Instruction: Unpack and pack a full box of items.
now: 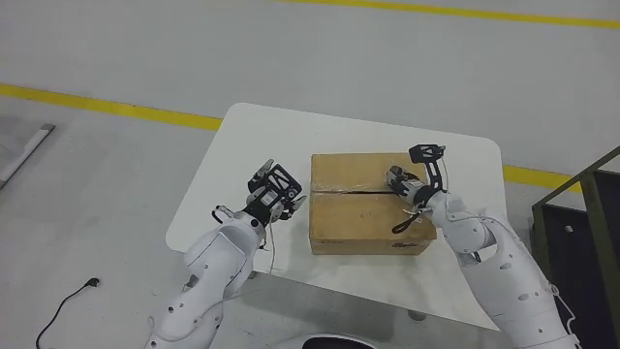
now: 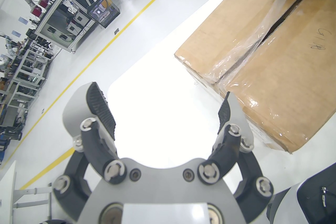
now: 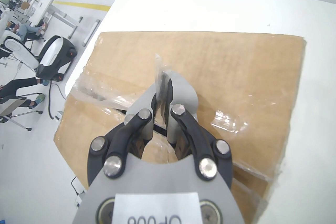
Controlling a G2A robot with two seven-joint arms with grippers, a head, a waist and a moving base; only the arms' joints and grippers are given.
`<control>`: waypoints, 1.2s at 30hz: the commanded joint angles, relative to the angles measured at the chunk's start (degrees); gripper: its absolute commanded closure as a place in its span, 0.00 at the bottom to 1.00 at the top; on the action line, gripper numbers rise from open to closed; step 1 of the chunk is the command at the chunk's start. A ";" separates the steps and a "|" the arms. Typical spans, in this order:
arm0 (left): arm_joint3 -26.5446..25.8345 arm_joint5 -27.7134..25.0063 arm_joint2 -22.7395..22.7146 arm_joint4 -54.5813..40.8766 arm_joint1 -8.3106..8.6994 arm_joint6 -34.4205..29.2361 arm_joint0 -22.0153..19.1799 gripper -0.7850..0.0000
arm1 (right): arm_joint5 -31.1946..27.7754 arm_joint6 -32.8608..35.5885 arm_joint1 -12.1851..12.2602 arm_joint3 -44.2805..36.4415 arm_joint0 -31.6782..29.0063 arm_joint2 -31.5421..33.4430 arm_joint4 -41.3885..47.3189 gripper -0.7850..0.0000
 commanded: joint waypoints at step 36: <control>-1.48 -0.15 -1.11 -0.01 0.58 0.17 1.31 0.00 | 4.23 2.48 -0.35 -4.72 -1.29 -1.59 -11.98 1.00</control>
